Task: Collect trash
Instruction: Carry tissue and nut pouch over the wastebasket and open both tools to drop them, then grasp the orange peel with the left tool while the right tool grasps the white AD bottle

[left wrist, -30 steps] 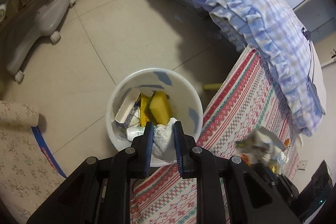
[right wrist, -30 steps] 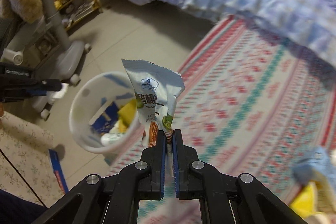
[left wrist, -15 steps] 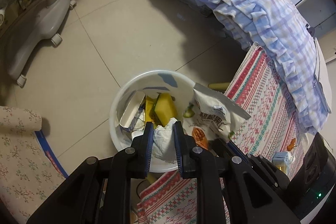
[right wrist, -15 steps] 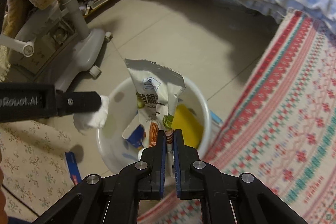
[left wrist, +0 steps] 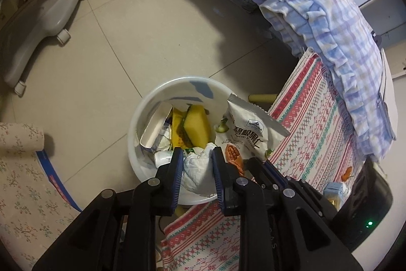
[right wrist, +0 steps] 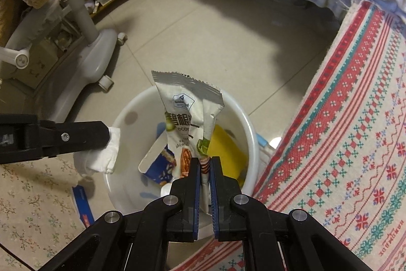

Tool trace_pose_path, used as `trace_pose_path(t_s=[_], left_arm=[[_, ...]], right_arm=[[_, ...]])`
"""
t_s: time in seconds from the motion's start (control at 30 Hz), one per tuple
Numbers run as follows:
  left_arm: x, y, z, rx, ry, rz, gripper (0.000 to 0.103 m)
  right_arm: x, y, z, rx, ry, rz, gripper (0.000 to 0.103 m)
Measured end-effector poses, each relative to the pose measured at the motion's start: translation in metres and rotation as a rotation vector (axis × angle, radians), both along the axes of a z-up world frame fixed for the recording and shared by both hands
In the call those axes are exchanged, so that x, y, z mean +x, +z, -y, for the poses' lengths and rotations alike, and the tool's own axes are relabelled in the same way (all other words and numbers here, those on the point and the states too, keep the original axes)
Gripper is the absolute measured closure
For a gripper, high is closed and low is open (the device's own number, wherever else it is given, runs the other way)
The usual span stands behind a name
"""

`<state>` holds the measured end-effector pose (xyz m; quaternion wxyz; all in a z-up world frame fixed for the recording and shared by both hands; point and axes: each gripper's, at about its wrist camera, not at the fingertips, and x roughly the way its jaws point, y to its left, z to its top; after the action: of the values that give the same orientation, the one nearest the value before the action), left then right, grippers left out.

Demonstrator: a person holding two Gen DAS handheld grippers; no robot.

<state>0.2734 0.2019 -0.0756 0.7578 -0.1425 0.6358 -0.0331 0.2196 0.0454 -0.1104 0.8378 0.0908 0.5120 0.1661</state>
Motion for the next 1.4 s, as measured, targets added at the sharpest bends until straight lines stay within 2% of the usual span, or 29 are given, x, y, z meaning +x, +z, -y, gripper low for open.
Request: trace_pose_path(t_s=[0.03,0.1,0.13,0.27,0.4,0.57,0.6,0.7,0.8,0.97,1.1,1.2,1.4], left_arm=[[0.0,0.0,-0.001,-0.002,0.003,-0.002,0.071],[0.0,-0.002,-0.001,-0.003,0.005,-0.011,0.057],[0.001,-0.003,-0.002,-0.004,0.005,-0.013,0.056],[0.001,-0.002,-0.005,-0.027,0.015,-0.02,0.055],[0.0,0.001,-0.019,-0.067,0.087,-0.017,0.055],[0.001,0.0,-0.022,-0.07,0.101,-0.026,0.055],[0.0,0.001,-0.022,-0.068,0.105,-0.023,0.055],[0.0,0.002,-0.02,-0.064,0.106,-0.016,0.055],[-0.001,0.002,-0.014,-0.052,0.094,-0.014,0.055],[-0.005,0.004,0.002,-0.05,0.069,-0.012,0.055],[-0.013,0.009,0.023,-0.081,0.037,-0.017,0.055],[-0.021,0.013,0.048,-0.108,-0.015,-0.016,0.055],[-0.044,0.02,0.115,-0.102,-0.145,0.006,0.055]], right_arm=[[0.0,-0.001,0.0,-0.001,0.0,-0.002,0.095],[0.0,-0.003,0.001,-0.001,-0.004,-0.005,0.095],[0.001,-0.004,0.002,0.001,-0.007,-0.005,0.095],[0.001,-0.004,0.004,0.004,-0.017,-0.005,0.095],[0.002,-0.007,0.004,0.008,-0.016,-0.009,0.095],[0.002,-0.011,-0.006,-0.012,0.002,-0.008,0.095],[0.002,-0.011,-0.008,-0.021,-0.002,-0.002,0.092],[0.002,-0.01,-0.006,-0.014,-0.024,0.003,0.065],[0.001,-0.006,-0.001,-0.016,-0.033,0.016,0.062],[-0.007,0.0,0.016,-0.031,-0.044,0.021,0.062],[-0.02,0.011,0.041,-0.032,-0.074,0.029,0.062],[-0.034,0.026,0.064,-0.043,-0.092,0.046,0.062],[-0.071,0.067,0.125,-0.1,-0.149,0.092,0.061]])
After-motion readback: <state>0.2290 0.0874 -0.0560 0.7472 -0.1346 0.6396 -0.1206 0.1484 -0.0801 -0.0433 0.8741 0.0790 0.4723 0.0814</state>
